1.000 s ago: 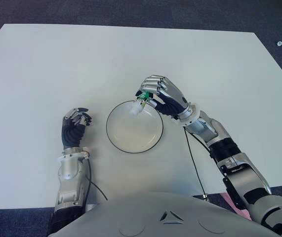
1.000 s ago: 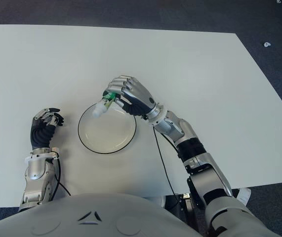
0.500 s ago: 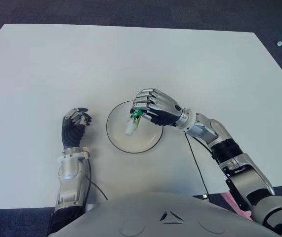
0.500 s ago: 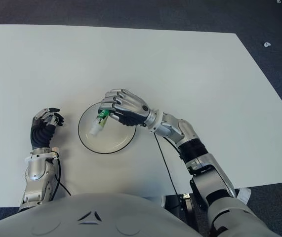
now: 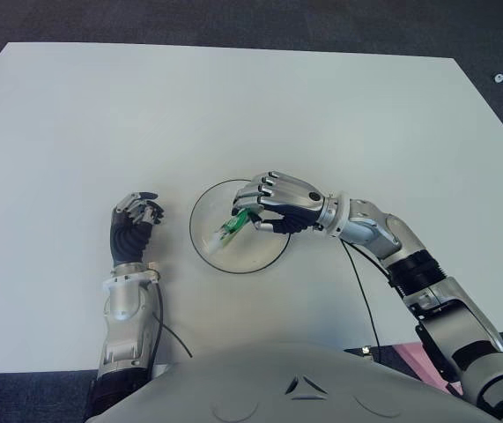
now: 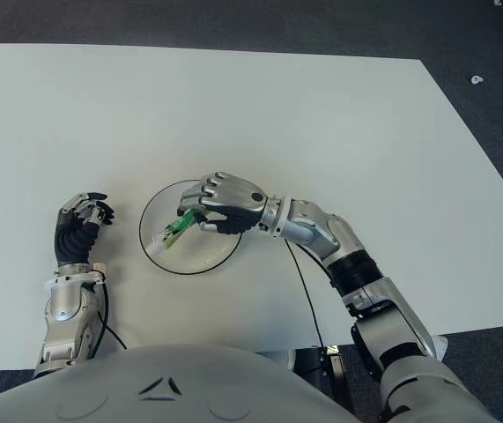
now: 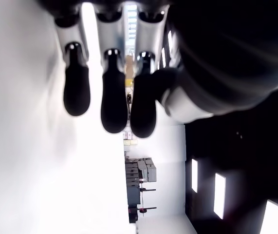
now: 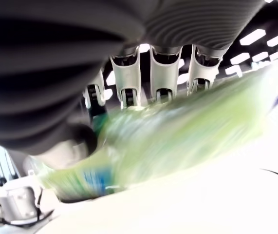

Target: Put the toothpaste on the table into the plate.

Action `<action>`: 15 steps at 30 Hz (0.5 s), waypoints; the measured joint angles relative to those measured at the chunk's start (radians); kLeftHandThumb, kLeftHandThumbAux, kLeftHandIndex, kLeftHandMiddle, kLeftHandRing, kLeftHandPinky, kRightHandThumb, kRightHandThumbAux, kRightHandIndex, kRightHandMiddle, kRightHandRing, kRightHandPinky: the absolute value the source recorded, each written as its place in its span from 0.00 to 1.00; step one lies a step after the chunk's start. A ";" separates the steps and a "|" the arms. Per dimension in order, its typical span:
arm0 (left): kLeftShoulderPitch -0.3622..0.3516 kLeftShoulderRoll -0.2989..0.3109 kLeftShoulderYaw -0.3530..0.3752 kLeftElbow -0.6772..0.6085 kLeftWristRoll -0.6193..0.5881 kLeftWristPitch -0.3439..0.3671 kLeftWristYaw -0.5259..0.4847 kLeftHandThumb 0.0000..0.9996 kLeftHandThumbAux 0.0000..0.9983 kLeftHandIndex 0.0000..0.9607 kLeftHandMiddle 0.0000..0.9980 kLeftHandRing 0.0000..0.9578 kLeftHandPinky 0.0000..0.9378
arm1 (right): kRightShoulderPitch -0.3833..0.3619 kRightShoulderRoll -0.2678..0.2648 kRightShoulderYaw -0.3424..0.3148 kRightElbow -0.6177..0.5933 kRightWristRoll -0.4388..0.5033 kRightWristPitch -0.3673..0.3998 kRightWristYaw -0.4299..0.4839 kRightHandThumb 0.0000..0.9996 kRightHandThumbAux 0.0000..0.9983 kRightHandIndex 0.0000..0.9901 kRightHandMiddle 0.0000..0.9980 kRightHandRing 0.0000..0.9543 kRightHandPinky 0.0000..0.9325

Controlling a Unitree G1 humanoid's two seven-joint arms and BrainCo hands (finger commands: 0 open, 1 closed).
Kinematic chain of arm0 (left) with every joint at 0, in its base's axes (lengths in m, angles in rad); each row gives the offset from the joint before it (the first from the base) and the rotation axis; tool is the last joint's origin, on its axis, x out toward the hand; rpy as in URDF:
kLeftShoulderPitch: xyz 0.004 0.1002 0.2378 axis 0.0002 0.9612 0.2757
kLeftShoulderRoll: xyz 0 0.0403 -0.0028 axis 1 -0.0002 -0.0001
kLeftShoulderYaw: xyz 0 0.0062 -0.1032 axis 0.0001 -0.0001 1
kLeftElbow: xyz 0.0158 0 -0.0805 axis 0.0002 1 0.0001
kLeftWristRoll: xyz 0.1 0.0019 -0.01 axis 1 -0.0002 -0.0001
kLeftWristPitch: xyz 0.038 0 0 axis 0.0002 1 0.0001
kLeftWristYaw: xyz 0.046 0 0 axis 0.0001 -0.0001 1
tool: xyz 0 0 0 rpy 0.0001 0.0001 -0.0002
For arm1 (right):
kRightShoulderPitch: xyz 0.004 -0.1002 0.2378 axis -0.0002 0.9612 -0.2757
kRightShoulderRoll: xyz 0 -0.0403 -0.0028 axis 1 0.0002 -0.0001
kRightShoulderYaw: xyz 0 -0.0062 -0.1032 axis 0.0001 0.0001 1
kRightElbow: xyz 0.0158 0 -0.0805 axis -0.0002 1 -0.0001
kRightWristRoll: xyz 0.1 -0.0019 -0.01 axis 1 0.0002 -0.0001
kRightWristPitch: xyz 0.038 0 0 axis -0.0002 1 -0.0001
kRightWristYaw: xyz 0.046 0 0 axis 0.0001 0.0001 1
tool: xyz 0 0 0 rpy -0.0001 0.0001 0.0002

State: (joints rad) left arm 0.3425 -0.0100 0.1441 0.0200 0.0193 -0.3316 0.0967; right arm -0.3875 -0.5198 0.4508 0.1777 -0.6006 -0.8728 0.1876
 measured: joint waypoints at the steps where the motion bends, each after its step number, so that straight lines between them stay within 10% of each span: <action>1: 0.000 0.000 0.000 0.000 0.000 0.001 0.000 0.71 0.71 0.45 0.61 0.62 0.63 | 0.001 -0.005 -0.002 -0.006 0.009 0.004 0.012 0.18 0.40 0.01 0.01 0.01 0.01; 15: -0.002 0.002 0.001 0.001 0.000 0.003 0.000 0.71 0.71 0.45 0.62 0.63 0.63 | 0.004 -0.004 -0.022 -0.002 0.027 0.010 0.026 0.16 0.27 0.00 0.00 0.00 0.00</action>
State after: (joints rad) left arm 0.3407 -0.0084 0.1452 0.0206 0.0190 -0.3289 0.0967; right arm -0.3833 -0.5234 0.4288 0.1756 -0.5734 -0.8629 0.2140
